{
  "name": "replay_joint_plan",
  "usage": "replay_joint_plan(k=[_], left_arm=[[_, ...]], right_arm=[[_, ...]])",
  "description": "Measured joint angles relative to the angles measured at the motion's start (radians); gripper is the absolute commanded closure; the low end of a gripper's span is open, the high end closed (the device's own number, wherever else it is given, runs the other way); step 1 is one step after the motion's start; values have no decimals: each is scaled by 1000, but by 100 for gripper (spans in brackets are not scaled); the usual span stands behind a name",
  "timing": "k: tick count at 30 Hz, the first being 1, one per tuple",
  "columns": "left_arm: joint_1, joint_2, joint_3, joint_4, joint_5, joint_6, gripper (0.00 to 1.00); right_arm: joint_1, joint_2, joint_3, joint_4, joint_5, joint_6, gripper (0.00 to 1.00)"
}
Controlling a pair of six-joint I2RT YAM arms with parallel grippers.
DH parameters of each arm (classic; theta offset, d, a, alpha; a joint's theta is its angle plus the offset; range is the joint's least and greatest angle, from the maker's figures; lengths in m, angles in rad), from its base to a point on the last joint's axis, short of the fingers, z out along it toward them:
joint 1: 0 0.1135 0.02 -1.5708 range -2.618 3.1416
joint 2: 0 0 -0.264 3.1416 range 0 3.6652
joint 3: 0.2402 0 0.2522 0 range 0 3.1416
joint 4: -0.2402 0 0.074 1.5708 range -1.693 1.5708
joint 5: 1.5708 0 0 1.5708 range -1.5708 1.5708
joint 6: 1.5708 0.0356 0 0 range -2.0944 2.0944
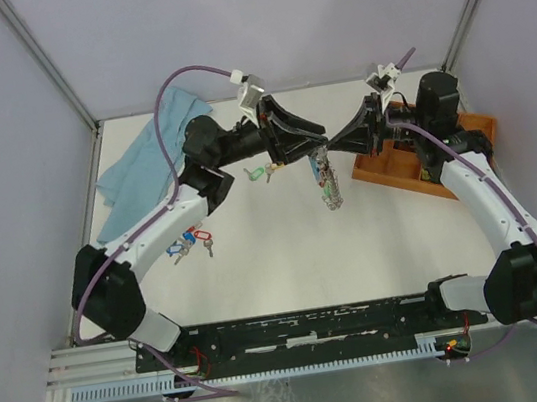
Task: Remove the keys from the keyring
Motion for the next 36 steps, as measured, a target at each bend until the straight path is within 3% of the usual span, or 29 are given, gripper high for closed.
replay_joint_plan(k=[7, 15, 19, 25, 36], left_arm=[[17, -152, -25, -165, -50, 229, 72], [26, -38, 54, -369, 28, 344, 76], [48, 24, 78, -425, 60, 347, 71], [84, 30, 78, -449, 77, 360, 51], [90, 23, 68, -439, 145, 400, 50]], right_arm=[[-10, 0, -12, 195, 4, 196, 99], [-19, 0, -12, 251, 12, 270, 99], [-20, 0, -12, 267, 13, 286, 99], [-26, 0, -12, 267, 12, 291, 99], [-26, 0, -12, 267, 11, 294, 99]])
